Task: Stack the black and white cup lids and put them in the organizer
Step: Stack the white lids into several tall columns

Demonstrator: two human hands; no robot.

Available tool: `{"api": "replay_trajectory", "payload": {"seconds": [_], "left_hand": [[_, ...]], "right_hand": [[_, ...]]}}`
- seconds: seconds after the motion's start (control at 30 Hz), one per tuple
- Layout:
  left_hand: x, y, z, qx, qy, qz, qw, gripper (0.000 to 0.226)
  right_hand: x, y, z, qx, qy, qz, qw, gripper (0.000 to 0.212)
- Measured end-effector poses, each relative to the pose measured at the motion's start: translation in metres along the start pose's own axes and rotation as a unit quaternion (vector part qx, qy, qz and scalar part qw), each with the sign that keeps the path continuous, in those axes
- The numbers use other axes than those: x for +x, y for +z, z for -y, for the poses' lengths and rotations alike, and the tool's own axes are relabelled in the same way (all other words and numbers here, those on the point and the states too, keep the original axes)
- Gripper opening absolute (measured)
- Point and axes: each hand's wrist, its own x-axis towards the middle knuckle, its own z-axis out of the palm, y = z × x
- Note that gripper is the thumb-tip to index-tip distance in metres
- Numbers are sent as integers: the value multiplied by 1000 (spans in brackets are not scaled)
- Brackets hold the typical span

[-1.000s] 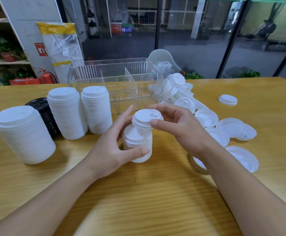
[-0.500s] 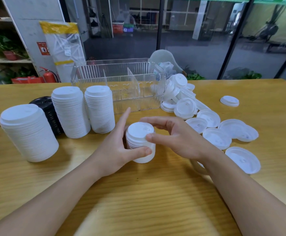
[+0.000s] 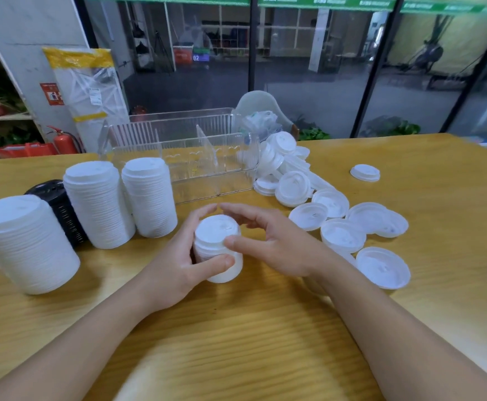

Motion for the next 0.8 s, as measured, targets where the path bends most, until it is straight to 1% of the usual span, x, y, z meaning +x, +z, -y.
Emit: {"api": "replay_trajectory", "payload": {"seconds": [0.07, 0.1, 0.23, 0.27, 0.4, 0.57, 0.63, 0.7, 0.77, 0.8], "left_hand": [[1, 0, 0, -8, -7, 1, 1000, 83], [2, 1, 0, -9, -11, 0, 1000, 80], [7, 6, -1, 15, -18, -6, 1000, 81], [8, 7, -1, 22, -19, -8, 1000, 81], [20, 13, -4, 54, -20, -4, 998, 77], [44, 30, -18, 65, -17, 9, 998, 79], [53, 38, -23, 68, -6, 2, 998, 77], [60, 46, -26, 68, 0, -8, 998, 77], [65, 54, -27, 53, 0, -18, 998, 75], [67, 58, -27, 42, 2, -22, 999, 73]], "right_hand": [[-6, -5, -2, -19, 12, -18, 1000, 62], [-10, -9, -5, -37, 18, -25, 999, 59], [-26, -39, -27, -144, 0, -72, 987, 36], [-28, -50, -33, -172, 6, -85, 981, 34], [-37, -85, -53, -281, 50, -123, 951, 42], [-41, -100, -67, -370, 87, -108, 918, 31], [-39, -97, -70, -390, 95, -97, 911, 23], [-37, -94, -73, -383, 98, -91, 914, 13], [-38, -94, -77, -359, 92, -98, 924, 14], [-39, -95, -77, -328, 89, -111, 934, 14]]}}
